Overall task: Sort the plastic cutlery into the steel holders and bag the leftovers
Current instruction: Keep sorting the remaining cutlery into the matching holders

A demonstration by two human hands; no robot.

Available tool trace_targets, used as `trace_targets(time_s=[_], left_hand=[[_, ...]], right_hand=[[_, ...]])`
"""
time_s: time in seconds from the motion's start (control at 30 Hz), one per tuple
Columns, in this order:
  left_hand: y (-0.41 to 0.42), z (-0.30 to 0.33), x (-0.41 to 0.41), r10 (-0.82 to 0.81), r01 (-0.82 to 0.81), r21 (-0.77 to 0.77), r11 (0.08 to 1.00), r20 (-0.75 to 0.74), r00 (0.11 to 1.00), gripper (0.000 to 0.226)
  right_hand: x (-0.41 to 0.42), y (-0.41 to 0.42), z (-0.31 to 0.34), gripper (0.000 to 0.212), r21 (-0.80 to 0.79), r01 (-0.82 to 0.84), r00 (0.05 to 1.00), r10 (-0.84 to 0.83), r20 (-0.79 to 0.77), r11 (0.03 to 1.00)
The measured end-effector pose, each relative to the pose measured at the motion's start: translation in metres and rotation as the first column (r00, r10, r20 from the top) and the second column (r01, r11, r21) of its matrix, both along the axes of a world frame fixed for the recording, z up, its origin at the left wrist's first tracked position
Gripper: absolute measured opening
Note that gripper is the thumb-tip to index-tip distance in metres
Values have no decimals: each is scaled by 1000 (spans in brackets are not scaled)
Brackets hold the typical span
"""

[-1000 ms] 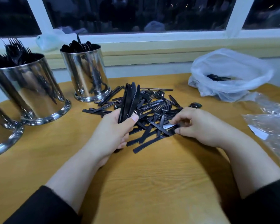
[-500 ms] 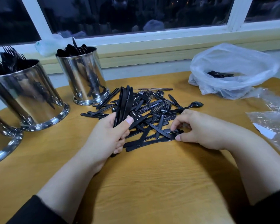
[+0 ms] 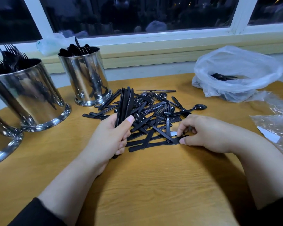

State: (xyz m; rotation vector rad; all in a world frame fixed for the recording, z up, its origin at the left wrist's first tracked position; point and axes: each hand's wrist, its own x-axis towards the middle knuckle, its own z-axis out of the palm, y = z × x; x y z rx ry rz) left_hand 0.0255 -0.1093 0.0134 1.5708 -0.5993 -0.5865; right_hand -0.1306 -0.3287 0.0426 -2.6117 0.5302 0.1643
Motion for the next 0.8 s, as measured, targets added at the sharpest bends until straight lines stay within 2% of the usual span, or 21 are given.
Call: trace_targets(time_s=[0.17,0.27,0.47,0.63,0.8], left_hand=[[0,1,-1,4,-4,9,1000,9,1000,24],[0,1,-1,-3,3,17,1000,14,1000,22],[3,9,-2,12,-12,-12,1000,50,999,23],[3,12,-4,-26,24,22,999,90,996,24],[3,14,-7,-147,145,35,989,48,988,26]], right_hand=[[0,1,2,11,-7,0,1000,0,-30,1000],[-3,-1,2,12,29,22,1000,-22,8,999],[-13,-6,8,9,327,11,973,-85,213,945],[-15,2,17,11,420,-75,918,-102,383,904],[-9,9,18,11,430,-128,887,-91,453,894]])
